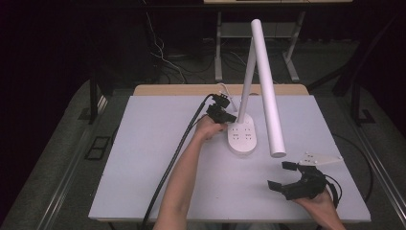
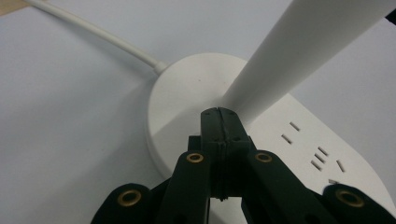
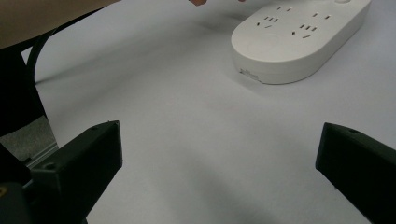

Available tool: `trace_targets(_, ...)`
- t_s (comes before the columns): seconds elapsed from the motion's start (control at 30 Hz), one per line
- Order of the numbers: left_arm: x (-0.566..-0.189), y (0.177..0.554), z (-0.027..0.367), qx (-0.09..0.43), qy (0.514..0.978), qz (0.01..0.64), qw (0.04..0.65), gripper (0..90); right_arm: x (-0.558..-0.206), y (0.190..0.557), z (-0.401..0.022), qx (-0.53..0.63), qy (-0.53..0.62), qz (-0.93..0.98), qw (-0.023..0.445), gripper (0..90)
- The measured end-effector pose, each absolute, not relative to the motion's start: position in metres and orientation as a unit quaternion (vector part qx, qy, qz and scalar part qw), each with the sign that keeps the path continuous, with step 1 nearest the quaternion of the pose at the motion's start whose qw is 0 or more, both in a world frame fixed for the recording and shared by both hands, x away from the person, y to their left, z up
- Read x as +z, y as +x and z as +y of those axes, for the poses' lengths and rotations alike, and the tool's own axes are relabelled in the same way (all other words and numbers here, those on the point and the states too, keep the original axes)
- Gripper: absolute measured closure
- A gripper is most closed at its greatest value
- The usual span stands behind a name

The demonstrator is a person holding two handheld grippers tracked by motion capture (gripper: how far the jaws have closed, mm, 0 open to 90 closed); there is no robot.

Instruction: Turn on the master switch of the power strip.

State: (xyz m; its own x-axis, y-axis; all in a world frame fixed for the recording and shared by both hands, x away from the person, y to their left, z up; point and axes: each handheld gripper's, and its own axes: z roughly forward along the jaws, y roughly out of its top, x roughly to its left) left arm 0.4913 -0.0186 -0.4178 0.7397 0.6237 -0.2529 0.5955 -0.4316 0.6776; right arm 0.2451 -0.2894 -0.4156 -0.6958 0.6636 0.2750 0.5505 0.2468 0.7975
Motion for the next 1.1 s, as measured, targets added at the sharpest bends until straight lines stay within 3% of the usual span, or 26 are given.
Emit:
trace_targets(0.33, -0.402, 0.483, 0.006, 0.02, 0.826, 0.356, 0.436, 89.9, -0.416, 0.245, -0.29, 0.477, 0.387, 0.787, 0.059, 0.1)
trace_targets(0.53, -0.391, 0.474, 0.022, 0.03, 0.825, 0.345, 0.448, 75.8, -0.416, 0.245, -0.29, 0.477, 0.387, 0.787, 0.059, 0.1)
trace_targets(0.8, -0.377, 0.457, 0.042, 0.017, 0.801, 0.351, 0.485, 44.8, -0.415, 0.245, -0.29, 0.477, 0.387, 0.787, 0.058, 0.1)
trace_targets(0.9, -0.372, 0.451, 0.051, 0.026, 0.813, 0.341, 0.472, 34.6, -0.415, 0.245, -0.29, 0.478, 0.386, 0.787, 0.059, 0.1)
trace_targets(1.1, -0.362, 0.437, 0.068, 0.024, 0.813, 0.34, 0.472, 23.5, -0.416, 0.245, -0.289, 0.478, 0.385, 0.787, 0.06, 0.1)
